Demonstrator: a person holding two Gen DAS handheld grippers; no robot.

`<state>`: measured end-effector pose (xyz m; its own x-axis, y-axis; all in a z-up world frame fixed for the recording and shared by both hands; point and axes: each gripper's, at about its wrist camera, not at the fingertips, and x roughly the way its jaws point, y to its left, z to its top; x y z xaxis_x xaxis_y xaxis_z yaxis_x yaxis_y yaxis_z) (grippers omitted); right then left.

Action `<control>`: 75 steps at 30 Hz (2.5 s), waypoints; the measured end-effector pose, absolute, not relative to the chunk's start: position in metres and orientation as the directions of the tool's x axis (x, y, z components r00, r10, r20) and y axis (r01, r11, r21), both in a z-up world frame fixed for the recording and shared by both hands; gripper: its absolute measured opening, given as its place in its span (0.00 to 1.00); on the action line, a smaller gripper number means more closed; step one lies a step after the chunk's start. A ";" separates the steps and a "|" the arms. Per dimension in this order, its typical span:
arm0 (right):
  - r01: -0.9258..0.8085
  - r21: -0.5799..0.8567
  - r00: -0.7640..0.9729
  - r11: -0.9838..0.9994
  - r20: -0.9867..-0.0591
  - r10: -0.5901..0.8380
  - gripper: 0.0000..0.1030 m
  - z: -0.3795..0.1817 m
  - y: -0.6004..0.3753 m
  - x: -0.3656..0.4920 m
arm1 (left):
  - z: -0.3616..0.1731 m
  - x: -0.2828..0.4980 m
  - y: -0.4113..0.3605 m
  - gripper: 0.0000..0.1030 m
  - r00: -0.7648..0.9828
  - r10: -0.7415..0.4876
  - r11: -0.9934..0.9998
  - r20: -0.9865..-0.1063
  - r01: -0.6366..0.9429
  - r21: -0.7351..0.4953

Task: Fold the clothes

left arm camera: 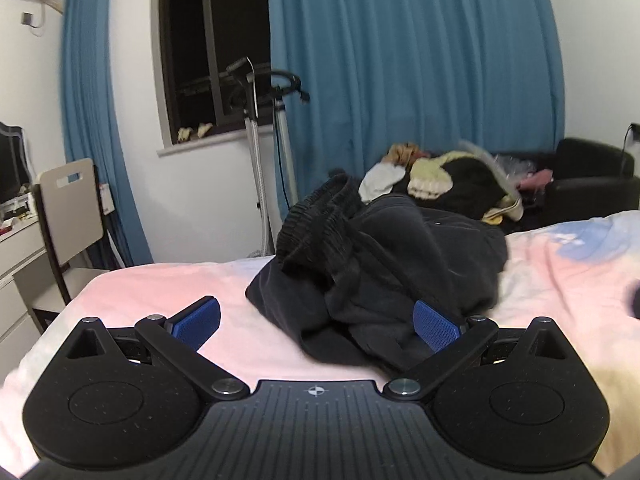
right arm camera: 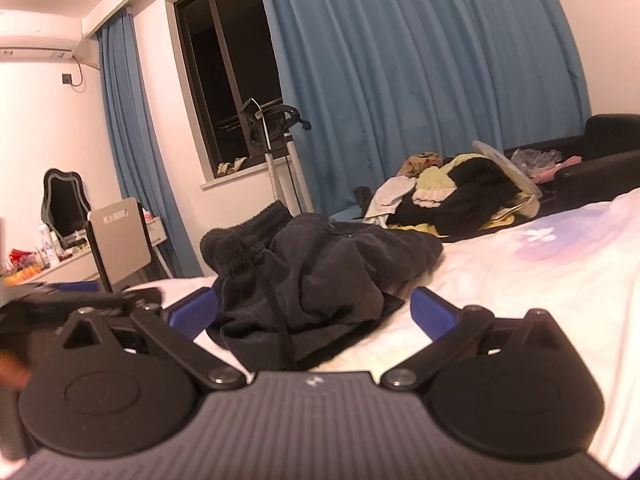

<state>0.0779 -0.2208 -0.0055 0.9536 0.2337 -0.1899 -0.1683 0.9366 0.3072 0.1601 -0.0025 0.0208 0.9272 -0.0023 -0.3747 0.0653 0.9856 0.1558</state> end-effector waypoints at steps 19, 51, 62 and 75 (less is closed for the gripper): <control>-0.067 0.444 0.925 0.894 -0.307 0.222 1.00 -0.073 -0.274 0.166 | 0.001 0.395 -0.024 0.45 0.816 -0.091 0.936 -0.571 0.265 0.230; 0.211 0.803 0.920 0.557 -0.356 0.165 1.00 -0.083 -0.349 0.057 | -0.070 0.041 -0.077 0.75 0.718 -0.446 0.839 -0.534 0.544 0.030; 0.347 0.759 0.796 0.550 -0.549 0.255 1.00 -0.118 -0.335 0.053 | -0.045 0.116 0.028 0.92 0.835 -0.306 0.924 -0.458 0.144 -0.354; 0.026 0.932 0.869 0.362 -0.200 0.453 1.00 -0.105 -0.316 0.053 | -0.103 0.207 0.046 0.73 0.711 -0.511 0.737 -0.482 0.074 -0.672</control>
